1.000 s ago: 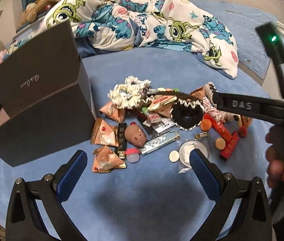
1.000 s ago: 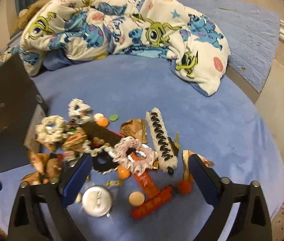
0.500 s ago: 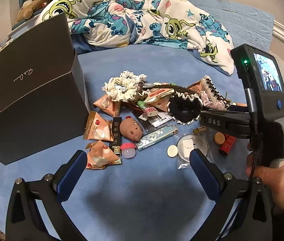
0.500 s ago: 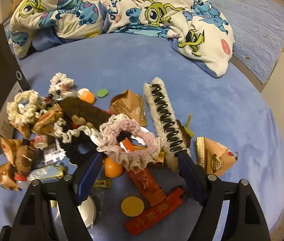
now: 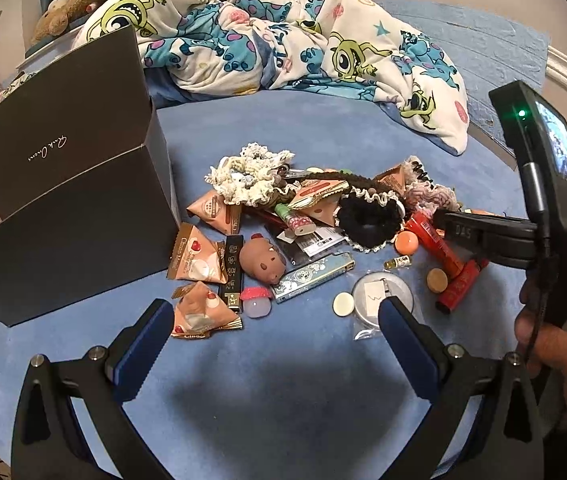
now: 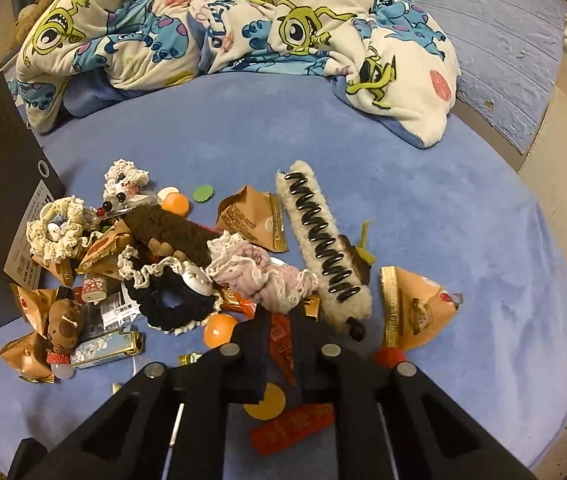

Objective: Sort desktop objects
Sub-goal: 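Lower the left tool to a black lace scrunchie while the right tool grasps a pink scrunchie, then grasp the black lace scrunchie with the left tool and lift it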

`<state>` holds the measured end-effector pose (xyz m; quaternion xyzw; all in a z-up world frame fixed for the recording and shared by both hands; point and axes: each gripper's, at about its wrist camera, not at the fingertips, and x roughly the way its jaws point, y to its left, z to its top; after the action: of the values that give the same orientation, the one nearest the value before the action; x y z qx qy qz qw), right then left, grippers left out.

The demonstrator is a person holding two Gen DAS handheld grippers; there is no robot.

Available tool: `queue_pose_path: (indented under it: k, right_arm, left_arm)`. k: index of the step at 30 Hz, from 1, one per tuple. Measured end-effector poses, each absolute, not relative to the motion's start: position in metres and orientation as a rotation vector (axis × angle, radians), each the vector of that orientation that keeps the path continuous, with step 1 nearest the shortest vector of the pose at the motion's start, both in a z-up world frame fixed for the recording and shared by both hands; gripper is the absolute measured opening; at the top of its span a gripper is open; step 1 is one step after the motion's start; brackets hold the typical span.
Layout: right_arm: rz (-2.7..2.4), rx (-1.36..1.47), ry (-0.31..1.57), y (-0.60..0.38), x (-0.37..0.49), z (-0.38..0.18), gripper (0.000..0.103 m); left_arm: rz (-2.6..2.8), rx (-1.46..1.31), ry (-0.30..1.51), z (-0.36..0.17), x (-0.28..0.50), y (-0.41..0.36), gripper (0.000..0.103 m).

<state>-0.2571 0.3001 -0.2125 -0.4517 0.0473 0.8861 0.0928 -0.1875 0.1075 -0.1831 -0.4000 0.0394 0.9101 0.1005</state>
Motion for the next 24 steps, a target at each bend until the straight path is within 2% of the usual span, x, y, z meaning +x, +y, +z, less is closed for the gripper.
queue_pose_path:
  k: [5, 11, 15, 24]
  right_arm:
    - [2.647, -1.314, 0.139, 0.301, -0.252, -0.201, 0.009]
    - [2.673, -1.252, 0.162, 0.309, -0.242, -0.176, 0.009]
    - [2.69, -1.219, 0.168, 0.313, -0.235, -0.16, 0.009]
    - [2.697, -1.157, 0.182, 0.329, -0.218, -0.132, 0.009]
  left_arm:
    - [2.708, -1.187, 0.124, -0.182, -0.189, 0.11, 0.103]
    - [2.692, -1.203, 0.004, -0.181, -0.201, 0.108, 0.103]
    - [2.664, -1.166, -0.009, -0.175, -0.218, 0.124, 0.103]
    - [2.591, -1.127, 0.181, -0.171, -0.257, 0.188, 0.103]
